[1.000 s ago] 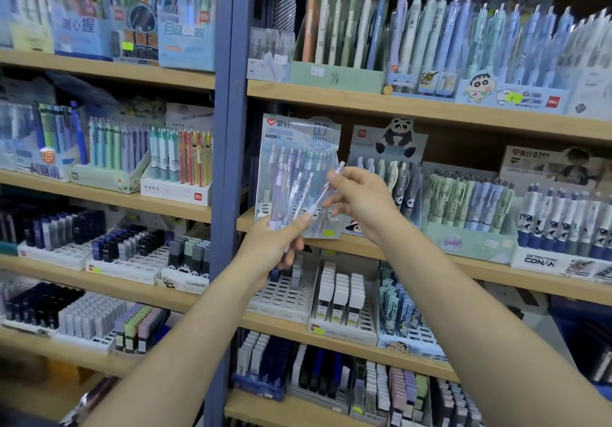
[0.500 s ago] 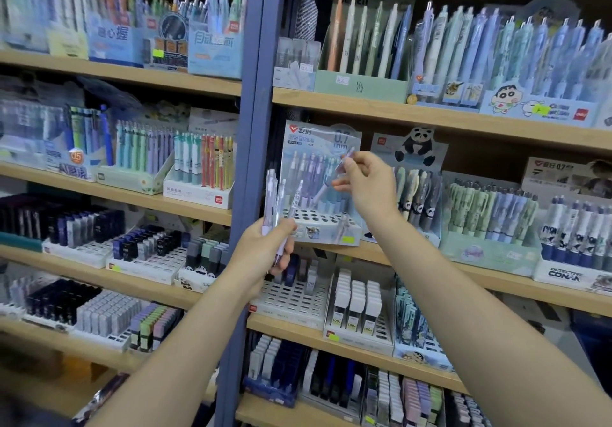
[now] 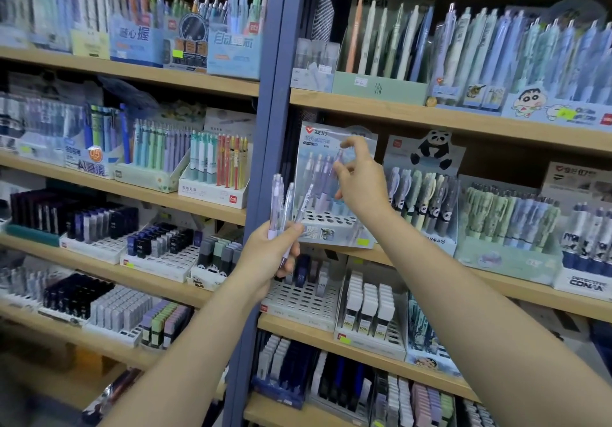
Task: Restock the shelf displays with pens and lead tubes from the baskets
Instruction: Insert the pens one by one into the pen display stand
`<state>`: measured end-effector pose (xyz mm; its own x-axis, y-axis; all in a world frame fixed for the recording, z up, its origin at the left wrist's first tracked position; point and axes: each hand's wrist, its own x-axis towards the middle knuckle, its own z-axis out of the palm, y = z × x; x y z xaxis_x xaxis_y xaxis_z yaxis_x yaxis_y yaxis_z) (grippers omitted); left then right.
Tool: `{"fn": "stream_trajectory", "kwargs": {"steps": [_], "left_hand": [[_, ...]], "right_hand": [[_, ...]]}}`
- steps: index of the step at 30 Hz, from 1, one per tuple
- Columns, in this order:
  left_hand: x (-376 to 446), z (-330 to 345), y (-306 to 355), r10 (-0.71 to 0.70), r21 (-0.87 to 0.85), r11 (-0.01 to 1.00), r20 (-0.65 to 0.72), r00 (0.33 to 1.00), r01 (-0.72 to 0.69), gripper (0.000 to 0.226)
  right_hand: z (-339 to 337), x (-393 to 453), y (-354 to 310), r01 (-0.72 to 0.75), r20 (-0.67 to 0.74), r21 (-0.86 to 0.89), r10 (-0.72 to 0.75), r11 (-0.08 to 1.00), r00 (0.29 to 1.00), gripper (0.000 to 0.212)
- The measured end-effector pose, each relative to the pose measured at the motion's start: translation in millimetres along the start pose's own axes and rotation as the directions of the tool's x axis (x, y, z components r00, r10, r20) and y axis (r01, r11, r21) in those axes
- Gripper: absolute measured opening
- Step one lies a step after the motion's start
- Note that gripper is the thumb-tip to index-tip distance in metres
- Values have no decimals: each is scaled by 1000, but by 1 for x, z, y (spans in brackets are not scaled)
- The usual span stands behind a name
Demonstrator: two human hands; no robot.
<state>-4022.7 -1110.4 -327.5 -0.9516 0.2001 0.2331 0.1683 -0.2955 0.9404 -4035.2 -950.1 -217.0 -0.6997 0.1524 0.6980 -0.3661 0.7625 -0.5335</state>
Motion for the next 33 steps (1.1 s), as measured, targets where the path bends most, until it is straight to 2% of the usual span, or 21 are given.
{"fn": "stream_trajectory", "kwargs": {"steps": [4,7,12,15,18,20,22,24,26,28,33], "left_hand": [[1,-4,-2,-13,-10,1000,-1,1000,13,26],[2,-3,-3,-7,-17,1000,6,1000,7,24],[3,2,-1,12,-86,996,16,1000,-10,18],[3,8,0,31,-79,996,6,999,-31,16],[4,17,-1,37,-27,999,-1,999,-37,18],[3,21,-2,27,-18,999,18,999,-26,28],[1,23,-3,3,-20,1000,31,1000,-2,33],[0,23,-5,-5,-1,1000,22,1000,5,25],[-2,25,-7,19,26,999,14,1000,-20,18],[0,26,-8,48,20,999,4,999,-48,15],[-2,29,-6,38,26,999,-14,999,-38,23]], "right_hand": [[3,2,4,68,27,-112,-66,991,997,15],[0,0,6,80,48,-148,-74,986,996,26],[-11,-11,-1,27,14,17,-28,999,1000,23],[-14,-25,-8,-88,159,202,56,975,986,33],[-16,-36,-6,-220,330,248,132,943,935,28],[-21,-37,1,-285,359,319,163,904,919,23],[-27,-36,8,-373,366,454,212,809,906,17],[-34,-34,12,-453,380,573,268,683,885,21],[-36,-34,14,-479,388,614,289,627,875,30],[-36,-34,16,-471,371,595,297,651,880,34],[-38,-32,20,-356,224,533,278,767,934,19]]}}
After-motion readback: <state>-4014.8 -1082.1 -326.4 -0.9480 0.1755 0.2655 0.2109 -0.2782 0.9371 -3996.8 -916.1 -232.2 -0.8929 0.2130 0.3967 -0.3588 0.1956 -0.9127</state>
